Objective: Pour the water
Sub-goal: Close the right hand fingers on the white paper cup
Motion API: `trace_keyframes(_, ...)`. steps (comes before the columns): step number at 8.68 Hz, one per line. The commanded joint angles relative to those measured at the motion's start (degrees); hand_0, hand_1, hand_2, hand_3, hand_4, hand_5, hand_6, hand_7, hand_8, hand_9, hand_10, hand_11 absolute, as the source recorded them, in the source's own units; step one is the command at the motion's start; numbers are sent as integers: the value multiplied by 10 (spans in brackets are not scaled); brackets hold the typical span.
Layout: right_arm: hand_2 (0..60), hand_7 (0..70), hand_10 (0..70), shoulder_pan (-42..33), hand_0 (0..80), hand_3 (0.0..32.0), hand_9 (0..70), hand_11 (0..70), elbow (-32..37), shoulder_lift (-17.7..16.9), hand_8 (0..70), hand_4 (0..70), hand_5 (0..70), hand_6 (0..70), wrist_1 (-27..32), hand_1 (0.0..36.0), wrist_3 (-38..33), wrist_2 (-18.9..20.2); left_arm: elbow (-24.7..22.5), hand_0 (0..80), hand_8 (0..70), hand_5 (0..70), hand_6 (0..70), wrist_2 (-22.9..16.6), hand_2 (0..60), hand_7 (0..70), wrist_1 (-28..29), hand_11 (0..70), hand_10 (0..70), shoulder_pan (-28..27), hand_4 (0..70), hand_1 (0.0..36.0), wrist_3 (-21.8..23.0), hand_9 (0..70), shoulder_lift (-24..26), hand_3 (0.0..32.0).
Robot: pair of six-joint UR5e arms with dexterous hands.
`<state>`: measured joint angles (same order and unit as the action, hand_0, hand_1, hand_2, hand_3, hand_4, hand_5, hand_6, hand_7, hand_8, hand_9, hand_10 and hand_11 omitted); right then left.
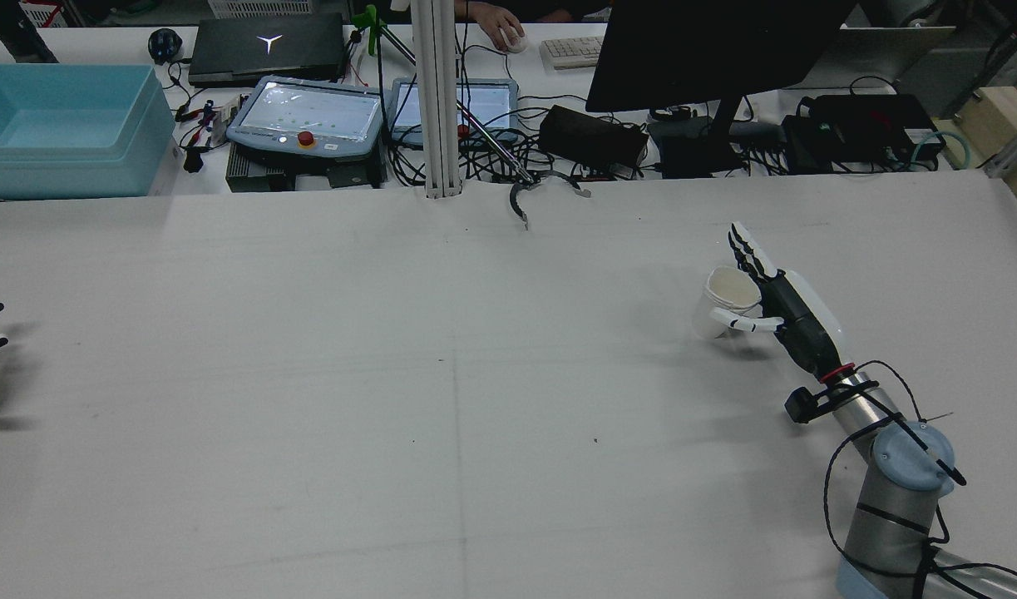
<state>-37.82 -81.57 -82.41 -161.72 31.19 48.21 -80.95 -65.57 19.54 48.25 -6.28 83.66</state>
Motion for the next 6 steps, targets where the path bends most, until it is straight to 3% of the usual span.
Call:
trace_keyframes(1,246,22,0,1,477,118,36,0,2,1,43,0,66,90,0,194,0,0,0,800,76,700,162,0,0,113,3,198,112,0,700,360,0,39,-7,0)
trace_keyframes(2,254,47,0,1,476,66,56,0,1,1,62,0,67,116,-1,188,0,0,0,800,77,700,162,0,0,113,4,198,112,-1,700,360,0,40,-9,0)
trace_keyframes(6,263,62,0,9,496,30,64,0,6,16,75,0,79,144,-4,211,3,3,0,800,76,700,163,0,0,113,3,201,114,-2,700,360,0,39,-9,0)
